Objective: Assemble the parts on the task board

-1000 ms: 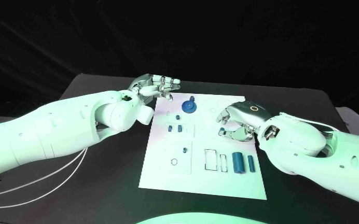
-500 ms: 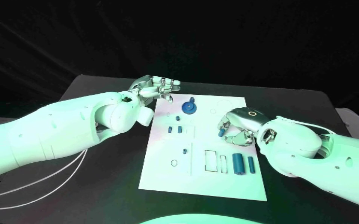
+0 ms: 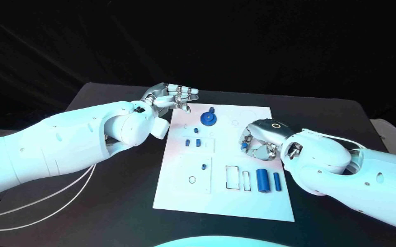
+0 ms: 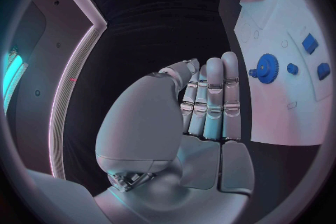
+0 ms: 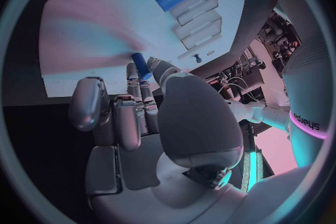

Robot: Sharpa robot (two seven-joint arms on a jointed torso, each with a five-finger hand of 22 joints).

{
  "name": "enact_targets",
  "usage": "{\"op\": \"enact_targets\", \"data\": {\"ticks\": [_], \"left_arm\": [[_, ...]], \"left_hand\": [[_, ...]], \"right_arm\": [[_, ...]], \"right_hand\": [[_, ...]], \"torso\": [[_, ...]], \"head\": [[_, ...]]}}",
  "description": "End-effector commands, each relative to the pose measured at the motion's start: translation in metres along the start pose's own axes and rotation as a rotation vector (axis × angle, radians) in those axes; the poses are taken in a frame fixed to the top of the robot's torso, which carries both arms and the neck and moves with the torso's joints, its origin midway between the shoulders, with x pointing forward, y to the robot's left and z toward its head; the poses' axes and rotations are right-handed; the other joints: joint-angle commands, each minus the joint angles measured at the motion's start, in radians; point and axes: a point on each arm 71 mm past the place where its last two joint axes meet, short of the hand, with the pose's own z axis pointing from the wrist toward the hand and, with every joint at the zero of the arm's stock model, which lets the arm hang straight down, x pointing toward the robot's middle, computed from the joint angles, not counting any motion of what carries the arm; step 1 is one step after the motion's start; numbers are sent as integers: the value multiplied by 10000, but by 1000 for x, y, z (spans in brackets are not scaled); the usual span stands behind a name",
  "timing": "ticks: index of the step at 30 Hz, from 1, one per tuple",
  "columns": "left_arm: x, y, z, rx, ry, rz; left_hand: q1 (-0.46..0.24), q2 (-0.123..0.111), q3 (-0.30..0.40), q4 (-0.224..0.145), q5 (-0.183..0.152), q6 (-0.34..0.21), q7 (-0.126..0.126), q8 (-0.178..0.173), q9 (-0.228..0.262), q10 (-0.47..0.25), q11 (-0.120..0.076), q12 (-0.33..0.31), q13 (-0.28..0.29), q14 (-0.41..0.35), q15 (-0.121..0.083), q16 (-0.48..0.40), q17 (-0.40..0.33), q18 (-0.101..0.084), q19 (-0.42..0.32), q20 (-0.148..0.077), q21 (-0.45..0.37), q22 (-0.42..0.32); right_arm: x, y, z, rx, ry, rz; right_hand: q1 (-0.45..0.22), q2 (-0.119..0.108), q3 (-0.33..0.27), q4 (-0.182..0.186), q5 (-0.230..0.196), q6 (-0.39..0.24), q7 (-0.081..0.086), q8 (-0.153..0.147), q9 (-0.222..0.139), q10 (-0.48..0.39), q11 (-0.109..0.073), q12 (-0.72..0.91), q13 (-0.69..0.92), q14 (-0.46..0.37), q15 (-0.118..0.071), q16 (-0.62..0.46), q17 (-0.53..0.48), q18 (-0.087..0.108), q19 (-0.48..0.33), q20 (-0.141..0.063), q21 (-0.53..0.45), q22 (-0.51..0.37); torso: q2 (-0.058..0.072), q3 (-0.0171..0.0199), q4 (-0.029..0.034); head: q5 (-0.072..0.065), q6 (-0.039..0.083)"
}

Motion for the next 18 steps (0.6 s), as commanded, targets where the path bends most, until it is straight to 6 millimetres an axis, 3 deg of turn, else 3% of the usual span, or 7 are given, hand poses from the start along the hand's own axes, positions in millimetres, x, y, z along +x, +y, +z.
{"op": "enact_targets", "data": {"ticks": [1,12,18], "left_arm": [[3,-1,0,24,231,-20],[2,-1,0,-11,230,-19],[3,-1,0,-23,247,-22]], "left_hand": [[-81,15,-47,3,-56,-64,-22,32,-11,-69,0,58,-1,-68,26,11,-16,137,-65,-20,-48,-9],[-86,28,-54,4,-55,-71,-21,33,-11,-82,2,66,0,-69,29,20,-18,138,-64,-16,-53,-12],[-77,34,-53,-4,-53,-78,-21,32,-11,-94,3,69,-1,-71,28,24,-19,140,-63,-15,-55,-13]], "right_arm": [[-1,4,0,-197,-188,126],[-1,2,0,77,-272,-46],[-2,2,-1,102,-398,-77]], "right_hand": [[-13,73,69,-4,-58,120,-4,78,20,108,-15,56,11,667,-41,36,884,-70,77,-12,42,430],[331,385,475,-214,-532,671,-198,312,166,772,-236,207,85,688,-219,86,961,-109,170,-155,248,582],[543,528,699,-445,-577,867,-253,427,278,1069,-321,238,136,710,-291,133,1034,-153,255,-227,468,717]], "torso": [[-3,-3,2],[-3,-2,6],[-7,-5,1]], "head": [[-5,-2],[-11,-5],[-20,-13]]}}
